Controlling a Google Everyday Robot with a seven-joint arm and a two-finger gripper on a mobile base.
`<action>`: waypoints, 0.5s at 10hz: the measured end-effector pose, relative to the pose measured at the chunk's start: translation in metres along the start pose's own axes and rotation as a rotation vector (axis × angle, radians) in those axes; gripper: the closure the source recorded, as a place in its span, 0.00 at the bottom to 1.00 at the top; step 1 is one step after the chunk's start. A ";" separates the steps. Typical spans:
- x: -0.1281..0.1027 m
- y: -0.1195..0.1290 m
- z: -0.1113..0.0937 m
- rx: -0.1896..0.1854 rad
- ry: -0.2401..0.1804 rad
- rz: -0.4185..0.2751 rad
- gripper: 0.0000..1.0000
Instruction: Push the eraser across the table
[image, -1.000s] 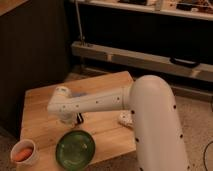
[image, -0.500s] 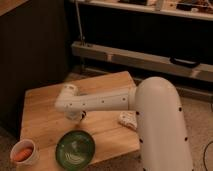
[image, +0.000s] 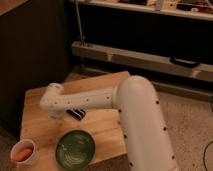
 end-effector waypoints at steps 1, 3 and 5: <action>-0.021 -0.002 0.006 -0.001 -0.005 -0.027 0.85; -0.046 -0.011 0.016 0.000 -0.010 -0.050 0.85; -0.051 -0.020 0.016 0.008 -0.029 -0.038 0.85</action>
